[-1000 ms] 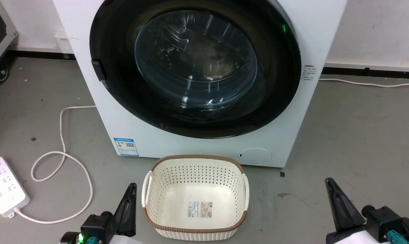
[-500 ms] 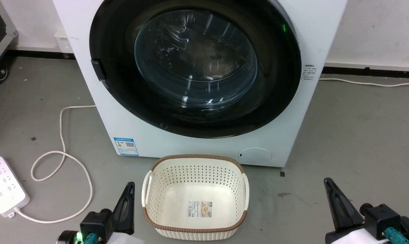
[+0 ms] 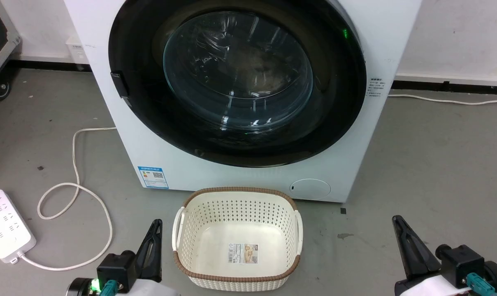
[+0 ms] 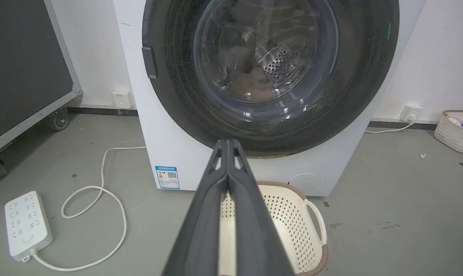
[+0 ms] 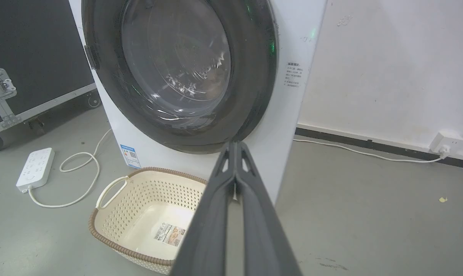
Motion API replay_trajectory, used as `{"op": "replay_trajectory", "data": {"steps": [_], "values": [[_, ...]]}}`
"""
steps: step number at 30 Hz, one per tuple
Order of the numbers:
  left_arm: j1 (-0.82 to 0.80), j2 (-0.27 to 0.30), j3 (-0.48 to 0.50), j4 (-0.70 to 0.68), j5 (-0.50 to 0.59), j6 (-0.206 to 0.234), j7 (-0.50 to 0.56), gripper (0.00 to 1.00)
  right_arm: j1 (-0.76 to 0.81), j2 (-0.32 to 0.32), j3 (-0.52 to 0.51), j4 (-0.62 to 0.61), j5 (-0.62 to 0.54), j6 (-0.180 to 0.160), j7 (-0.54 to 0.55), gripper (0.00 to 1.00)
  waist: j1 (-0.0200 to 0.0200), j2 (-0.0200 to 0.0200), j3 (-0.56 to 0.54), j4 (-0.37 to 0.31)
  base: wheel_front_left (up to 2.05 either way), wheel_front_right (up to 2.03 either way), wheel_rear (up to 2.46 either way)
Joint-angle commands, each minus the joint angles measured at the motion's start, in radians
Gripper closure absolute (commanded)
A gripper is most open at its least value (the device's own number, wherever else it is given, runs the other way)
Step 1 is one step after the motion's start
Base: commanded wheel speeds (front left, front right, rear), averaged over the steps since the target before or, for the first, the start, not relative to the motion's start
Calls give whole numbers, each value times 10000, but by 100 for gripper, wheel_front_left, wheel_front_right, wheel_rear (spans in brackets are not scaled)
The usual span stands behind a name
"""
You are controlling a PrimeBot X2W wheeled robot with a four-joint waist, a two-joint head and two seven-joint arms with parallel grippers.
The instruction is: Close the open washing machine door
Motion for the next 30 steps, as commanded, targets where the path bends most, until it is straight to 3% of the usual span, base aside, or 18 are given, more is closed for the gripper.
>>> {"op": "replay_trajectory", "data": {"steps": [1,30], "values": [[-101,5,34,-69,107,66,66,100,-127,22,18,-68,-46,-3,52,100,-1,0,1,1,0,0,0],[-191,-9,186,-378,390,210,638,100,-250,36,78,-253,-80,-5,569,100,-1,0,26,10,0,0,0]]}}
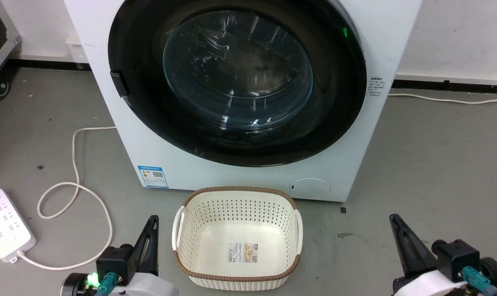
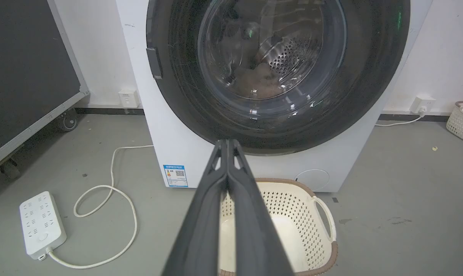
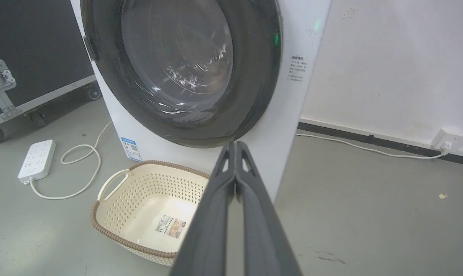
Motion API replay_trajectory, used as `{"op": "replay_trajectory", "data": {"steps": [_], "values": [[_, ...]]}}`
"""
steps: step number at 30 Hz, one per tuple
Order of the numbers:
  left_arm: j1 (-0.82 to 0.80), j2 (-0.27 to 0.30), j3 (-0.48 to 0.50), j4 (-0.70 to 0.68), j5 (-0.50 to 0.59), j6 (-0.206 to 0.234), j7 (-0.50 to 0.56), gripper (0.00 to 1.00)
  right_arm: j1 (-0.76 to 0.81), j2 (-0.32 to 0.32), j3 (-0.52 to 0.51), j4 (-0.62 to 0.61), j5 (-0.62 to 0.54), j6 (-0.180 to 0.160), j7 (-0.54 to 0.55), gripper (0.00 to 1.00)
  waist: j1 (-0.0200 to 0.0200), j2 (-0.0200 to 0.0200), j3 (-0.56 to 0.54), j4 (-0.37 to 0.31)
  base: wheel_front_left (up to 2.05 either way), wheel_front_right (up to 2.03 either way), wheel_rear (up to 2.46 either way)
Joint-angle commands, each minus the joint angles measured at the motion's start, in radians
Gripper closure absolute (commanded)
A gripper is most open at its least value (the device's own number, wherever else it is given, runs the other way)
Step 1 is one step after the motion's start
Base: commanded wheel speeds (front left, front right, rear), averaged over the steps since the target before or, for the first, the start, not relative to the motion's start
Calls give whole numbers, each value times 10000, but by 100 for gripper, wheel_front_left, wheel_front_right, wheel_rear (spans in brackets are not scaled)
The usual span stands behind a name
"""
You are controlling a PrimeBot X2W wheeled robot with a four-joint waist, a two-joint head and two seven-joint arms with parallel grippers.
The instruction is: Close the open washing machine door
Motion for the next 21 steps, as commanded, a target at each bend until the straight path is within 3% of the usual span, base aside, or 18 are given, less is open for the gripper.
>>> {"op": "replay_trajectory", "data": {"steps": [1,21], "values": [[-118,-3,33,-84,61,48,66,100,-195,35,14,-97,-46,-5,33,100,-1,-1,1,1,0,0,0],[-179,-12,136,-295,253,146,455,100,-278,45,55,-222,-70,-7,384,100,-1,-1,18,7,0,0,0]]}}
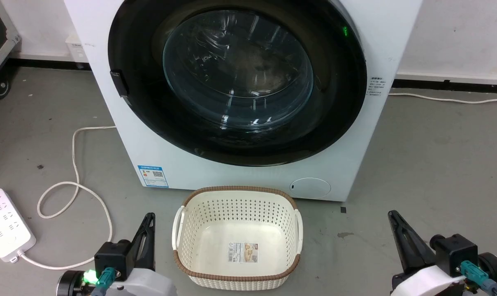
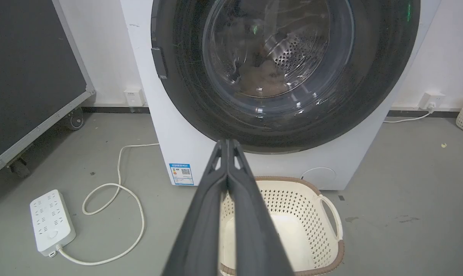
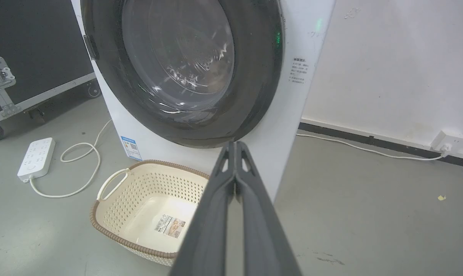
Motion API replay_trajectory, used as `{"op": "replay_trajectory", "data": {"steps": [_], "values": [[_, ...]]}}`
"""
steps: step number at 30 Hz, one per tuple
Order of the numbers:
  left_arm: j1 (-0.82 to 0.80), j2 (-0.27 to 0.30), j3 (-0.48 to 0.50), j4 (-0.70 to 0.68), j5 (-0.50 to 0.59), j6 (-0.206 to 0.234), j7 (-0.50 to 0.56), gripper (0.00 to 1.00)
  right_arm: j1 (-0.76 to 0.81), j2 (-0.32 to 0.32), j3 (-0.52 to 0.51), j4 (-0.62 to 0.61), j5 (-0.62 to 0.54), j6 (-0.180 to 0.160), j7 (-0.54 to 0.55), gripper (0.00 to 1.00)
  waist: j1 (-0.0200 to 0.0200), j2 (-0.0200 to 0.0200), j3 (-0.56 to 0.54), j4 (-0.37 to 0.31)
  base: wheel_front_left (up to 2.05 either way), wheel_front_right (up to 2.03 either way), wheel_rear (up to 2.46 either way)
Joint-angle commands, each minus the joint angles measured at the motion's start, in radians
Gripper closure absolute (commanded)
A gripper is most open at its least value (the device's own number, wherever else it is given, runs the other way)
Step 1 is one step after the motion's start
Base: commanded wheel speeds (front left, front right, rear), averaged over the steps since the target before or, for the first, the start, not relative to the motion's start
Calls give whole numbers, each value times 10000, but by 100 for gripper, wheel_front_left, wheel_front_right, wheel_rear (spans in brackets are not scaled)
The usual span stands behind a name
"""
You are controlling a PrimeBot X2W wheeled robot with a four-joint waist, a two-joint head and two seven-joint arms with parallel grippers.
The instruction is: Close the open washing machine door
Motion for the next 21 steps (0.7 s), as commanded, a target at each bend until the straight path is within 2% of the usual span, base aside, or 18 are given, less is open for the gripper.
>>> {"op": "replay_trajectory", "data": {"steps": [1,21], "values": [[-128,-9,21,-81,81,42,48,100,-144,46,16,-70,-44,-7,36,100,0,0,1,0,0,0,0],[-192,-19,129,-302,283,145,456,100,-231,56,59,-201,-69,-8,405,100,0,0,18,7,0,0,0]]}}
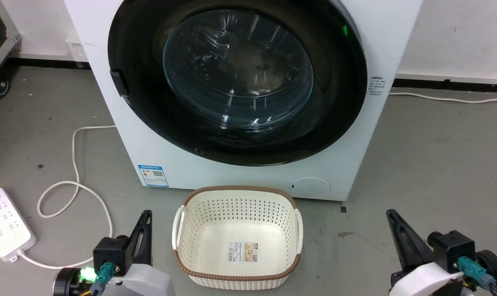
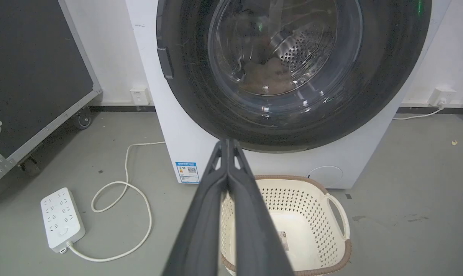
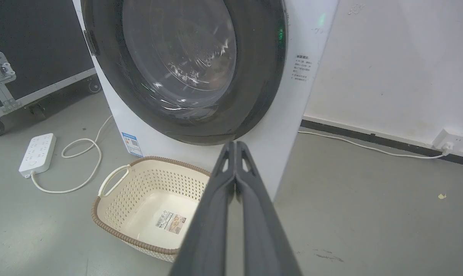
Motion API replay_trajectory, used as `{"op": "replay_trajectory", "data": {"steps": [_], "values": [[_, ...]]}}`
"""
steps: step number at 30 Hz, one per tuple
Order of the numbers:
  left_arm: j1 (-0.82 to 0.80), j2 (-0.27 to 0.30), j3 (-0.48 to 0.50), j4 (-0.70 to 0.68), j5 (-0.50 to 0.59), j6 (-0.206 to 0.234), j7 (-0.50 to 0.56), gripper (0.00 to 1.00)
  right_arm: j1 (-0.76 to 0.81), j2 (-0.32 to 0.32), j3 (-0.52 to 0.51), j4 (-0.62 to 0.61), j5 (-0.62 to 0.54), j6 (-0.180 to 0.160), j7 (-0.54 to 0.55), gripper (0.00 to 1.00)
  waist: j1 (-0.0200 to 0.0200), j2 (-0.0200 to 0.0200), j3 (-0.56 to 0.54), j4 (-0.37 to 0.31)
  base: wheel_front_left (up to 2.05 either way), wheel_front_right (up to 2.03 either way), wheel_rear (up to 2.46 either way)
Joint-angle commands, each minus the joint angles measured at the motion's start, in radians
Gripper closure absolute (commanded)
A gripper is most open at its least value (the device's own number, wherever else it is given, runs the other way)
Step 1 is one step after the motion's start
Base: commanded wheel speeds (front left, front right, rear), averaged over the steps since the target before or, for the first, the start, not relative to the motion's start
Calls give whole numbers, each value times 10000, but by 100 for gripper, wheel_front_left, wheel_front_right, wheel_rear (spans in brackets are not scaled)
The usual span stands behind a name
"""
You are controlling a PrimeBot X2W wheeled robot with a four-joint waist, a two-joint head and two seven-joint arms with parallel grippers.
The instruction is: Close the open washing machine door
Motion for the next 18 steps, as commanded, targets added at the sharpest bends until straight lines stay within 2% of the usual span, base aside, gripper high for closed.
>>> {"op": "replay_trajectory", "data": {"steps": [1,18], "values": [[-147,-10,48,-58,106,37,40,100,-182,54,10,-91,-59,-6,69,100,0,0,1,1,0,0,0],[-197,-18,131,-229,262,116,356,100,-250,62,43,-193,-78,-7,354,100,0,0,14,6,0,0,0]]}}
